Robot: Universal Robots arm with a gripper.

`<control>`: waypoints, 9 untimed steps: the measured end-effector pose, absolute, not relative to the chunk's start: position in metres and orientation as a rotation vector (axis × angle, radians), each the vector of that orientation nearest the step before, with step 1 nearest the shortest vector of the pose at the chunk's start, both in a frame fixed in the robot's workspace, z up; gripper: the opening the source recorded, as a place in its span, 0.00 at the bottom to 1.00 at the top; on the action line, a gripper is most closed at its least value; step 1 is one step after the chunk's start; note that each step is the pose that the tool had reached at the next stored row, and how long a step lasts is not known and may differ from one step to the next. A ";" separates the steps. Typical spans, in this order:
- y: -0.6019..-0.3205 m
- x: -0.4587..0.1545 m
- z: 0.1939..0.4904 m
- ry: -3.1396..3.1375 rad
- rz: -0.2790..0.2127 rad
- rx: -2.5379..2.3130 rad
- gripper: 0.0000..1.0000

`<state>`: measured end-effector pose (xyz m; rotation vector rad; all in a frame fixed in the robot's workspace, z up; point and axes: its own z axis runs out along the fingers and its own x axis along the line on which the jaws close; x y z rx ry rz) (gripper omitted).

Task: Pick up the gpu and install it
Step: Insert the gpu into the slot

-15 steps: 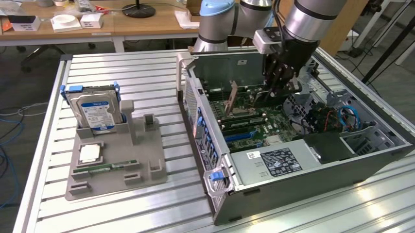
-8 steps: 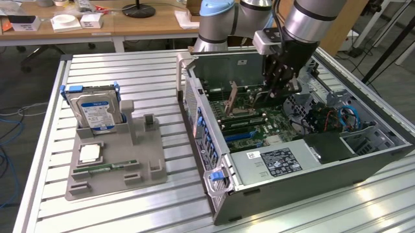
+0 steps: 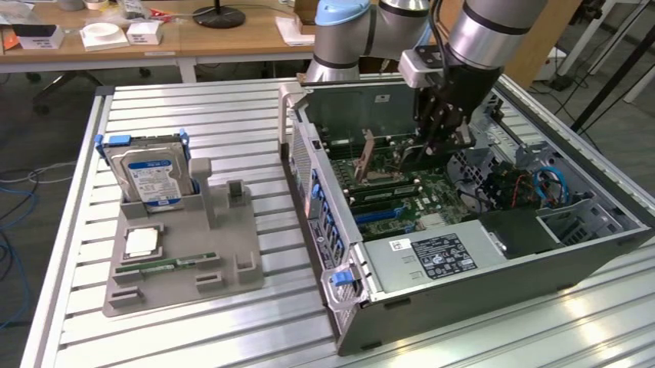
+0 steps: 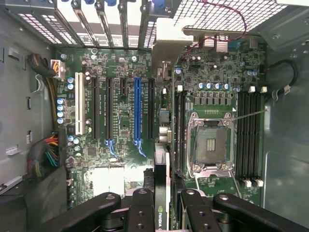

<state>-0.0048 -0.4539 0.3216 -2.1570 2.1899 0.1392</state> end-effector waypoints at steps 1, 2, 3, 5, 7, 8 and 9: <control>-0.454 -0.005 0.321 2.190 0.139 -2.157 0.26; -0.454 -0.005 0.321 2.190 0.139 -2.157 0.26; -0.454 -0.005 0.321 2.190 0.139 -2.157 0.26; -0.454 -0.005 0.321 2.190 0.139 -2.157 0.26; -0.454 -0.005 0.321 2.190 0.139 -2.157 0.26; -0.454 -0.005 0.321 2.190 0.139 -2.157 0.26; -0.454 -0.005 0.321 2.190 0.139 -2.157 0.26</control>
